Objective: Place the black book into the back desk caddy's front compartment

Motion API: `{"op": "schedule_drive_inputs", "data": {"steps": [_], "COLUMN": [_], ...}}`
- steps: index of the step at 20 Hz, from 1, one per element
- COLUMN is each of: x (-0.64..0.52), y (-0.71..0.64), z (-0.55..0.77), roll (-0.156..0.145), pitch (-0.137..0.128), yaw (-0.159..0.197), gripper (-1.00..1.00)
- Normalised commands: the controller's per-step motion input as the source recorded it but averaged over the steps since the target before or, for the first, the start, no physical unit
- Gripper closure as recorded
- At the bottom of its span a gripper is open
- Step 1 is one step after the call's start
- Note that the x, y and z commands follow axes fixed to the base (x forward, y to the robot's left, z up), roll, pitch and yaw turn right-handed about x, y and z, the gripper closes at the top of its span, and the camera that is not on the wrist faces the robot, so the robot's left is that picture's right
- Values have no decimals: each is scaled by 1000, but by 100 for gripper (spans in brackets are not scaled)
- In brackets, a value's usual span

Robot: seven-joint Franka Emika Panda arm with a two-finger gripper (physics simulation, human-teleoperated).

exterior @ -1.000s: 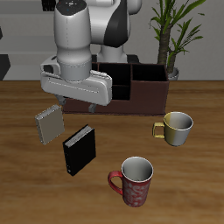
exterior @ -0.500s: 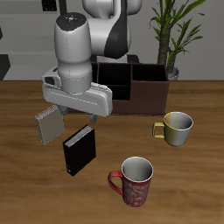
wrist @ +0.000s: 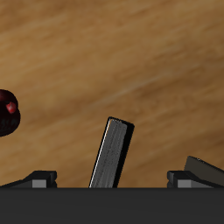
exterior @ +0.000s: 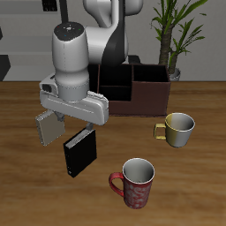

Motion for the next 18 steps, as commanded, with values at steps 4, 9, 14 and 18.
{"op": "schedule_drive_inputs", "data": {"steps": [4, 9, 14, 18], "x": [33, 33, -6, -21], "y": [-10, 29, -64, -208], "z": [-140, -180, -219, -193], "roll": [-7, -5, -18, -25], "pitch": [-13, -3, 33, 22], "yaw": [-9, -17, -20, -4], "gripper": [-100, -100, -100, -100]}}
